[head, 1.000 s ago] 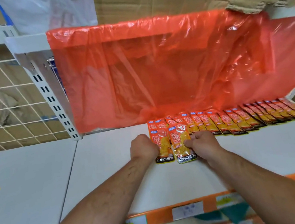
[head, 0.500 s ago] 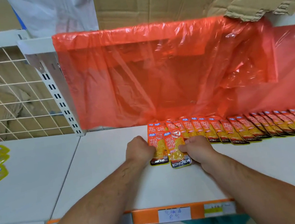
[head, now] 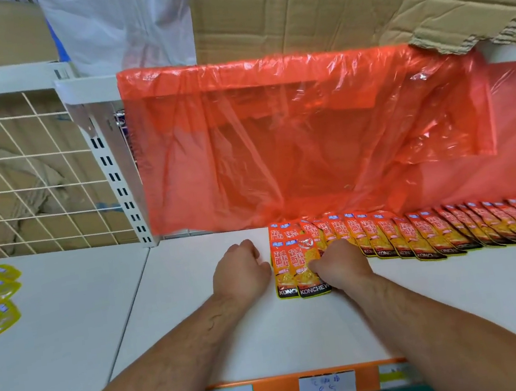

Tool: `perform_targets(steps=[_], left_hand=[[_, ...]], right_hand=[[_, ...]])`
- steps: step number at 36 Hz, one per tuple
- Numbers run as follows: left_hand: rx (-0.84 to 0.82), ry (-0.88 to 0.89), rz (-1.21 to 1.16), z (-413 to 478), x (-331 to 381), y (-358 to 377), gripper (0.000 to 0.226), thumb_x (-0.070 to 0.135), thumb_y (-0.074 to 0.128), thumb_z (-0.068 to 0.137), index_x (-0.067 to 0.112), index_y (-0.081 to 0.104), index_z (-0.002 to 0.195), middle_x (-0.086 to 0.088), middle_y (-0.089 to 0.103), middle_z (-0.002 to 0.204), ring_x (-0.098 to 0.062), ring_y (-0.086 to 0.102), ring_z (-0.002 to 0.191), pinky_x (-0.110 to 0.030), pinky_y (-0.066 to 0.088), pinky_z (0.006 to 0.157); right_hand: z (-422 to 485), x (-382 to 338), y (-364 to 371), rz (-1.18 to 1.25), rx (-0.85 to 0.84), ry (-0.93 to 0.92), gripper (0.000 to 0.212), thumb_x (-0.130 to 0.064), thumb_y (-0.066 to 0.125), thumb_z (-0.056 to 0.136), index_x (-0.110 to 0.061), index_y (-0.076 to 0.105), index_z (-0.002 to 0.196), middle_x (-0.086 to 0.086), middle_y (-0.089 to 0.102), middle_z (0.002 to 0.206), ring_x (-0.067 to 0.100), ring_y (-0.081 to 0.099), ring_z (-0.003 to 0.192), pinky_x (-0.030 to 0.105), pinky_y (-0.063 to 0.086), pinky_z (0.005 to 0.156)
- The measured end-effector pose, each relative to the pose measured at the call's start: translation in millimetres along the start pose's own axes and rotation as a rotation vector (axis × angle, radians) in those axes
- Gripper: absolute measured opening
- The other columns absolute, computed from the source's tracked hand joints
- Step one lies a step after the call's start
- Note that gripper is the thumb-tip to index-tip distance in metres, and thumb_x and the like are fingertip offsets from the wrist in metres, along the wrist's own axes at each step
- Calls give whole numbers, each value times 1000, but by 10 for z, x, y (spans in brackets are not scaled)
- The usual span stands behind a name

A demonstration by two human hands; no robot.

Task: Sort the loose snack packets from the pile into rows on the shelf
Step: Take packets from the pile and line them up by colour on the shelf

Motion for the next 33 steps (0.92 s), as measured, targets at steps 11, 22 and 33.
perform_targets(steps=[11, 22, 33], left_hand=[[-49, 30, 32, 2, -95, -8, 22, 32, 63, 86, 18, 59, 103, -2, 60, 102, -21, 57, 92, -28, 43, 72], [-83, 223, 285, -14, -94, -33, 36, 42, 52, 89, 17, 56, 116, -5, 58, 113, -26, 54, 107, -34, 47, 85], [-107, 378, 391, -65, -357, -94, 54, 50, 44, 89, 24, 49, 136, 0, 54, 135, -24, 46, 122, -38, 39, 101]], right_hand=[[-75, -56, 47, -187, 71, 10, 14, -29, 60, 79, -16, 55, 76, -1, 55, 72, 25, 56, 72, 25, 39, 58], [-182, -96, 4, -311, 171, -45, 21, -40, 58, 83, -20, 51, 84, -1, 55, 80, 27, 55, 77, 28, 40, 63], [-496, -307, 229, -445, 194, -397, 51, -43, 54, 86, -25, 56, 133, 1, 54, 136, 28, 45, 125, 35, 41, 102]])
Point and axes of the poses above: each hand's wrist, its own z-axis towards the middle knuckle, its own y-axis out of the palm, x = y × z, the point moved 2 cm from there along z, towards the middle knuckle
